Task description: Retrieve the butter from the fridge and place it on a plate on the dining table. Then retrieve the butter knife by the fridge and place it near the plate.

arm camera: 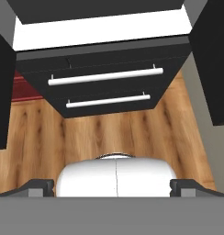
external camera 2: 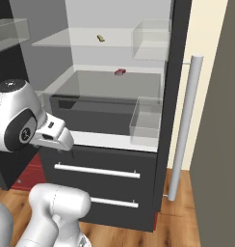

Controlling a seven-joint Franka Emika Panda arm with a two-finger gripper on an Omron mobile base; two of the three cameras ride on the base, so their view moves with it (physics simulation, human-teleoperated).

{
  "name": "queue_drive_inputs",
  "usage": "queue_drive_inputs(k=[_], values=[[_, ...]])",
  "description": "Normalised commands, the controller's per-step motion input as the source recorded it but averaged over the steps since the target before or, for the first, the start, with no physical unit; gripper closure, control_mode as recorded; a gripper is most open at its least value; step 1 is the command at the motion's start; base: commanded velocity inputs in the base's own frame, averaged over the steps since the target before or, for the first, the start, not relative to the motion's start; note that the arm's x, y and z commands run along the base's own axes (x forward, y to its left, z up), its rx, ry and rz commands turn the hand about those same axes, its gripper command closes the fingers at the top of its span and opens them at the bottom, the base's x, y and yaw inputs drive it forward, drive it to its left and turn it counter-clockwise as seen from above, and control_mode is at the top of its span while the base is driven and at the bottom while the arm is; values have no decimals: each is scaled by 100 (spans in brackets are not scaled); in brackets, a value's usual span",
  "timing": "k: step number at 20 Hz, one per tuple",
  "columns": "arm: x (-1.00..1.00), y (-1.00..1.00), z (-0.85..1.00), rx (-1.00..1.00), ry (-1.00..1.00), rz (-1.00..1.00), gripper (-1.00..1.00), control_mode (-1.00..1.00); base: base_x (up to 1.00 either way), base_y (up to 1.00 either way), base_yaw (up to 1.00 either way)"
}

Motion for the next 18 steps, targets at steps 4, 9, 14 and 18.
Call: queue_drive_inputs(k=[4,9,14,18], values=[[0,0,0,0,0,0,-100,100,1,-10,0],[0,0,0,0,0,0,-100,100,13,-35,0],[0,0,0,0,0,0,-100,100,13,-17,-1],[0,0,0,0,0,0,-100,100,8,3,0]])
